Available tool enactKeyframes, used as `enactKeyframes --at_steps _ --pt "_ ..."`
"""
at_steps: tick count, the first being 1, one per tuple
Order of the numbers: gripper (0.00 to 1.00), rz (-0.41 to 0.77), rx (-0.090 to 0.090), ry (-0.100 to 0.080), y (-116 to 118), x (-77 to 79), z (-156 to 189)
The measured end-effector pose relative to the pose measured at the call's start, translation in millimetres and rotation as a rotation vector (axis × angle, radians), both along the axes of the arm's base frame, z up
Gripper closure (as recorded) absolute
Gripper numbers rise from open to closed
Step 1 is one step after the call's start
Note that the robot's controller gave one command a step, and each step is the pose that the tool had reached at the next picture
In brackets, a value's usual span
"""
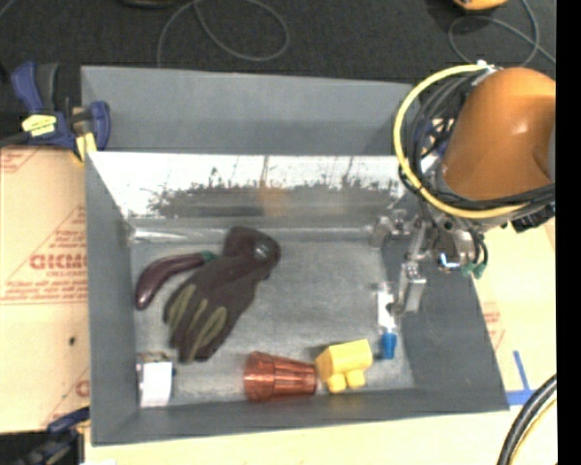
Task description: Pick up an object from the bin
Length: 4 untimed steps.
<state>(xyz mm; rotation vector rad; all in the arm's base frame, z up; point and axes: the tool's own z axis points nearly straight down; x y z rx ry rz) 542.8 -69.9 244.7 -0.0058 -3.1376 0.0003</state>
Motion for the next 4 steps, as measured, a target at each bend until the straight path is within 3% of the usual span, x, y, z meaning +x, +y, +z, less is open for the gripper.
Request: enactKeyframes --at_steps 1,2,3,4 --pt "0.0 0.002 -0.001 -0.008 0 1.4 4" --pt "0.0 0.001 -0.001 -0.009 35 -45.0 -25" --pt "0.0 0.03 0.001 -0.001 54 -72.3 -41" --pt "0.0 0.036 -0.003 -0.016 27 -67.1 -94"
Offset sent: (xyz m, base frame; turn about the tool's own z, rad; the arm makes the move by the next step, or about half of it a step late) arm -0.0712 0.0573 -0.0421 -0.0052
